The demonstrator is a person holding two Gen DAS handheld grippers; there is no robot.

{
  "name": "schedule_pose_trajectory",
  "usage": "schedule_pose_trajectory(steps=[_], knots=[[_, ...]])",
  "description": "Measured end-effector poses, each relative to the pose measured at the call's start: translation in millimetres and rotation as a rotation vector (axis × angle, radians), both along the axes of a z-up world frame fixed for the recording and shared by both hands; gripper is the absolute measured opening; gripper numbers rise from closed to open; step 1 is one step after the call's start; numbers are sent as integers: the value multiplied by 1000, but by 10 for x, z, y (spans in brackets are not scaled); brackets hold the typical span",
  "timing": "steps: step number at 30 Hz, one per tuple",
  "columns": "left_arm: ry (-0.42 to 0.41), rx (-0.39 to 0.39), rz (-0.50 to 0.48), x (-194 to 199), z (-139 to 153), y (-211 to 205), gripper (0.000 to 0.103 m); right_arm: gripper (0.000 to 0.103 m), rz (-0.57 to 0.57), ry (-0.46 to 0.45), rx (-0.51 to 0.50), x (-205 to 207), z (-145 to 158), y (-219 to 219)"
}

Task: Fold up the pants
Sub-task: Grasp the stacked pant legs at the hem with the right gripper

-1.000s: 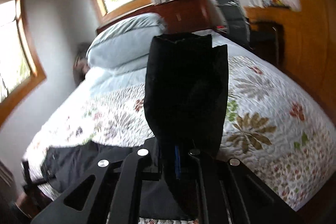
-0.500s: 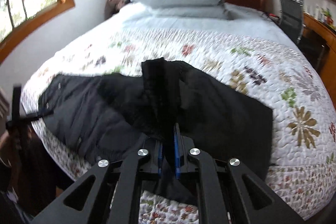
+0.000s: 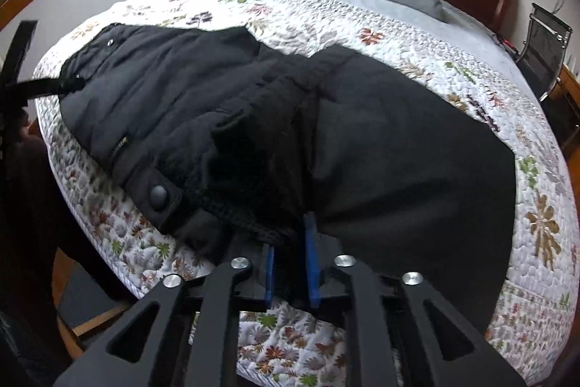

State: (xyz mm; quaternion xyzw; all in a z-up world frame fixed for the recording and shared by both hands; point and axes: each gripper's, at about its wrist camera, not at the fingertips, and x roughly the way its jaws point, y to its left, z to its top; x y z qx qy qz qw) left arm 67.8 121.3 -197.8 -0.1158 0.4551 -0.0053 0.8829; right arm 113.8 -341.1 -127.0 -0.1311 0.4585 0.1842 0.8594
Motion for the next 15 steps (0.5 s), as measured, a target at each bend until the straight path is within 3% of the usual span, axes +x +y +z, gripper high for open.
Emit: schedule_pose_trajectory(steps=[2,4,7,11,12,13,15], knots=[[0,-1,-2,0,-1,-1,100,36,26,10,-19,-24,-28,43],[0,-4,-3,2,0,4,100,63,60,31,29,-61,18,59],[-1,-12,2,1,0,16,100,63,60,38,195,-109,208,-13],[-2,-7,2,-3,-2,14,100,63,34,-18,169,-62,291,7],[-3,-7,1,-4,-3,15,100,58,41,-15,150,-39,264,40],[-3,-9,1,-5,-1,17,100,44,45,-8,131,-11,229,70],[-3,-22,5,-3,3,35,100,34,48,27,131,69,135,104]])
